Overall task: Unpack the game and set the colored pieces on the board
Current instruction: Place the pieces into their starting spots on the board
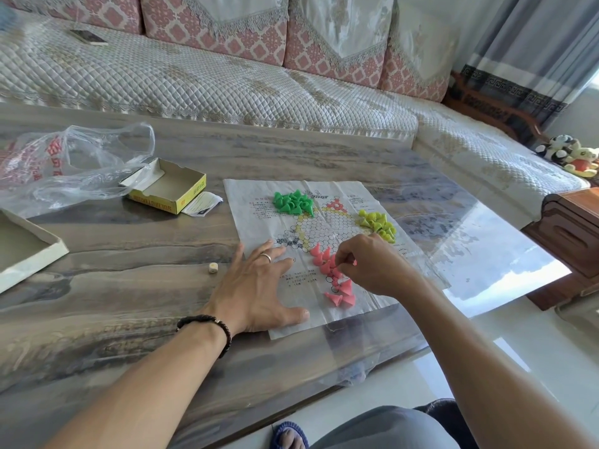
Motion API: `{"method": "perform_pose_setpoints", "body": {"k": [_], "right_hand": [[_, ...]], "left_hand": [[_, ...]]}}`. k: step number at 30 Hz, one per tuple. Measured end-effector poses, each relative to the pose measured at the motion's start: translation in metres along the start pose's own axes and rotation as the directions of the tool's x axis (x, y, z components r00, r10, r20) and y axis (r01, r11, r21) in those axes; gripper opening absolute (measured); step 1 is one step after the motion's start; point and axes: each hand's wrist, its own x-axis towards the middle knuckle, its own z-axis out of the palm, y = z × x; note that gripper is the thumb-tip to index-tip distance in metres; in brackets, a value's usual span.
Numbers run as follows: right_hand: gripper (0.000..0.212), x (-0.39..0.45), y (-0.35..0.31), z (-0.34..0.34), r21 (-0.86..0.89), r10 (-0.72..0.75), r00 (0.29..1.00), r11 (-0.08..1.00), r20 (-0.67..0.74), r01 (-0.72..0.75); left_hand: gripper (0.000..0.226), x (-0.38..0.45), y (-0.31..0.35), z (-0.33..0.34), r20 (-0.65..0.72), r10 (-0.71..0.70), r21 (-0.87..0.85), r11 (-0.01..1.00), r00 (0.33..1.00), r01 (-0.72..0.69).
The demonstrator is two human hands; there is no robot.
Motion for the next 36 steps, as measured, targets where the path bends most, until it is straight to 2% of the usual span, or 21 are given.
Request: {"method": "perform_pose_setpoints", "body": {"k": [9, 12, 14, 16, 19, 23, 25, 29, 31, 36], "right_hand": [[0.012, -0.011, -0.001, -0.007, 0.086, -0.011, 0.995, 0.996, -0.096, 0.02], [0.009, -0.019, -0.005, -0.011, 0.094, -0.043, 0.999, 0.995, -0.032, 0.046], [0.003, -0.025, -0.009, -0.011, 0.074, -0.072, 0.997, 0.995, 0.039, 0.069], [0.015, -0.03, -0.013, -0.007, 0.001, -0.088, 0.993, 0.996, 0.072, 0.088], [0.022, -0.034, -0.021, 0.0, -0.103, -0.073, 0.996, 0.992, 0.06, 0.079], [0.015, -0.034, -0.029, 0.006, -0.096, -0.05, 0.999, 0.994, 0.019, 0.052], [0.011, -0.032, -0.03, 0.002, -0.007, -0.039, 0.998, 0.999, -0.046, 0.039], [0.008, -0.022, -0.016, -0.01, 0.351, 0.084, 0.983, 0.936, -0.166, -0.021], [0.011, -0.019, -0.005, -0.012, 0.411, 0.146, 0.968, 0.91, -0.205, -0.05], [0.01, -0.024, 0.007, -0.013, 0.409, 0.216, 0.941, 0.907, -0.26, -0.096]], "left_hand": [[0.098, -0.001, 0.0, 0.0, 0.002, -0.004, 0.012, 1.0, 1.0, 0.004], [0.099, 0.0, 0.001, 0.0, -0.006, -0.01, 0.01, 1.0, 1.0, 0.01], [0.099, 0.0, 0.001, 0.0, -0.007, -0.01, 0.004, 1.0, 1.0, 0.01], [0.1, -0.001, 0.001, -0.001, 0.007, -0.006, 0.008, 1.0, 1.0, 0.006], [0.107, -0.001, 0.002, -0.002, 0.019, -0.004, 0.015, 1.0, 1.0, 0.004], [0.105, -0.001, 0.001, -0.002, 0.02, 0.0, 0.024, 1.0, 1.0, 0.0], [0.1, -0.001, 0.001, -0.002, 0.016, -0.002, 0.024, 1.0, 1.0, 0.002], [0.098, -0.001, 0.001, -0.001, 0.01, -0.006, 0.017, 1.0, 1.0, 0.006], [0.099, -0.001, 0.001, -0.001, 0.014, -0.007, 0.019, 1.0, 1.0, 0.006], [0.099, -0.001, 0.0, 0.0, 0.016, -0.009, 0.006, 1.0, 1.0, 0.009]]}}
